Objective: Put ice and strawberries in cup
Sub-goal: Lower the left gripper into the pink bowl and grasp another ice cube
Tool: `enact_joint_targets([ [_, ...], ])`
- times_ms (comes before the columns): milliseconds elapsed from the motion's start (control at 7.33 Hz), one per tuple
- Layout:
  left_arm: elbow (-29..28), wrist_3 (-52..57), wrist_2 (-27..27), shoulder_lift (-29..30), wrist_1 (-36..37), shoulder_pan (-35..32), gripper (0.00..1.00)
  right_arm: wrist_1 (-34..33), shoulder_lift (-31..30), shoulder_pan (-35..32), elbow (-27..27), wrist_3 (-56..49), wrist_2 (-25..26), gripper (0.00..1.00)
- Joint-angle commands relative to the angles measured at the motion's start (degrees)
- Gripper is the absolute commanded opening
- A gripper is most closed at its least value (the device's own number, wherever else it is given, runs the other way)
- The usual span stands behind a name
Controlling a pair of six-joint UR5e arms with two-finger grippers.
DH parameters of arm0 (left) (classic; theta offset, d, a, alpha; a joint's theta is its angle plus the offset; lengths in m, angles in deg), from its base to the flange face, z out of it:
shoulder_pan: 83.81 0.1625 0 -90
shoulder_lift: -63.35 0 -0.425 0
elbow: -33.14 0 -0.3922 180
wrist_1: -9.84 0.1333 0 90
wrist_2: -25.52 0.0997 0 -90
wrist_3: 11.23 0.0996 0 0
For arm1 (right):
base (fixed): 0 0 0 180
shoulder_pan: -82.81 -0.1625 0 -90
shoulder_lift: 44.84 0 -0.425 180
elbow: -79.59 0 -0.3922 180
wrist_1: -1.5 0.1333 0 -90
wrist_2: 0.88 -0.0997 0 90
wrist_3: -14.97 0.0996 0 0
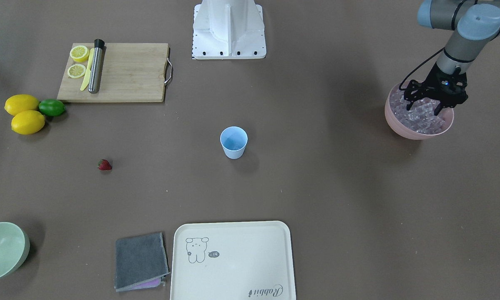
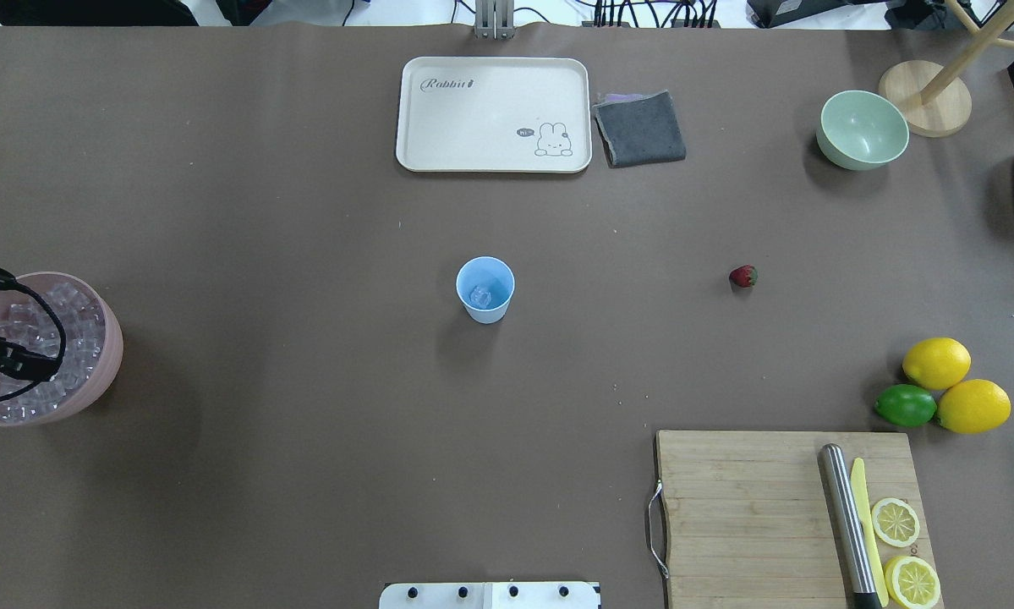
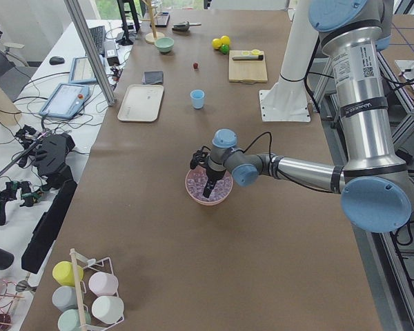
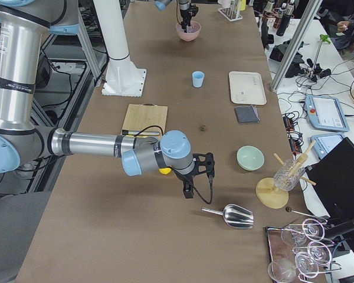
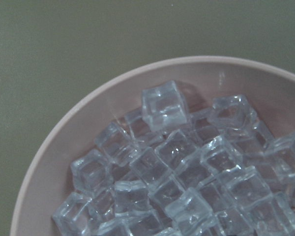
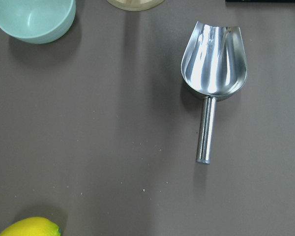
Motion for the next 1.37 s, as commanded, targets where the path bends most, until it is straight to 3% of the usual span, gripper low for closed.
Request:
enact_joint_targets([
  [0, 0.07, 0.07, -0.01, 0.1, 0.04, 0.0, 0.42, 0.01, 0.0, 0.0, 0.02, -0.07, 0.0, 1.0],
  [273, 0.15, 0.16, -0.1, 0.11, 0.04, 0.0, 0.13, 0.01, 0.0, 0.0, 0.02, -0.07, 0.0, 1.0],
  [410, 0.42, 0.16, -0.1, -0.07, 0.04, 0.0, 0.04, 0.01, 0.0, 0.0, 0.02, -0.07, 0.0, 1.0],
  [819, 0.6, 0.24, -1.23, 0.45, 0.12, -0.61, 0.0, 0.01, 0.0, 0.0, 0.02, -0.07, -0.09, 1.0],
  [1229, 0.24, 2.44, -10.43, 4.39, 0.65, -6.21, 0.0, 0.01, 0.0, 0.0, -0.07, 0.02, -0.09, 1.0],
])
